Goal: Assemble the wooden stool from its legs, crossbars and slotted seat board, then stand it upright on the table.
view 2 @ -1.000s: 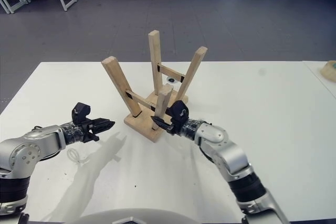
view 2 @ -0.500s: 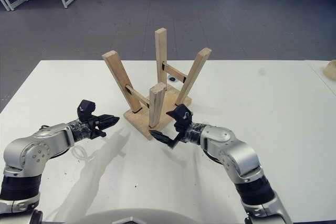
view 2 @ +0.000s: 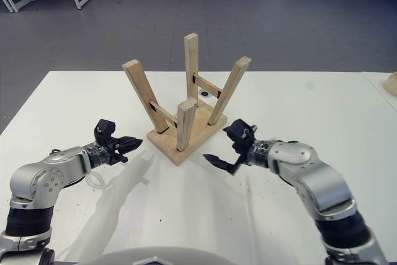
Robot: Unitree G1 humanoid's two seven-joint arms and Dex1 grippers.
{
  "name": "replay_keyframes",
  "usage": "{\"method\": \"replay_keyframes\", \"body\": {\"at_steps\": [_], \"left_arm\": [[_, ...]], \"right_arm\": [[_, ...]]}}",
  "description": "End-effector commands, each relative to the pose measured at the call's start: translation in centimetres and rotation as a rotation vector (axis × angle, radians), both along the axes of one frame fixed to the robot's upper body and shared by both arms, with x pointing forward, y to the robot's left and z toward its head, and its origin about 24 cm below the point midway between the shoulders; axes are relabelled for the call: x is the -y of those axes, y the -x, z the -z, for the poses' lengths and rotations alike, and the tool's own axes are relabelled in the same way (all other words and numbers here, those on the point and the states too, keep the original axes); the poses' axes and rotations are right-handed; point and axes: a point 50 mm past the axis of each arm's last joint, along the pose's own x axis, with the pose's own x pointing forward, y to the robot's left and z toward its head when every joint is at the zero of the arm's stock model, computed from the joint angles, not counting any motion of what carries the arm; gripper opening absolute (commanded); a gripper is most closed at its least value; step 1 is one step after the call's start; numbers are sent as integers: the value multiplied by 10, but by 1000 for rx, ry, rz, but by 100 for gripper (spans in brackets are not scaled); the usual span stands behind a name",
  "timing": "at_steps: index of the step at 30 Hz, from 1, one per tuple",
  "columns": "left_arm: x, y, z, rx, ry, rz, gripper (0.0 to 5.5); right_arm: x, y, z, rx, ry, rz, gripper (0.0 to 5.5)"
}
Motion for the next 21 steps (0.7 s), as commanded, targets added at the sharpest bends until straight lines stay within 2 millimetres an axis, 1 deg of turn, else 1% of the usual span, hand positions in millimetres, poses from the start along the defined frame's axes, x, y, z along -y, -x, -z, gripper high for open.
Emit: {"method": "replay_keyframes", "body": {"at_steps": [1,4,6,8,11,14,15,17,19,21], "left_arm": [[9,-11,-8,90,-1,-5,152],[31,-19,-8,129,2,82,152],[42,-24,-3,130,-21,131,152],[48,-30,3,127,-65,156,152],[49,-37,12,125,-115,170,152],[53,-39,22,115,-133,185,152],[56,-39,27,111,-138,191,152],[61,-39,34,105,-146,202,152],[64,-39,37,105,-143,203,152],[65,-39,39,106,-144,201,152]], "right_arm": [[-1,-18,-42,162,-97,85,547],[-15,-25,-72,237,-317,147,547],[-24,-25,-89,251,-423,151,547],[-32,-23,-102,252,-506,137,547],[-43,-23,-117,257,-606,122,547],[-62,-26,-135,270,-749,111,547],[-70,-25,-138,261,-791,93,523],[-86,-24,-137,219,-824,65,489],[-99,-22,-128,172,-814,61,443],[-106,-20,-119,140,-795,71,407]]}}
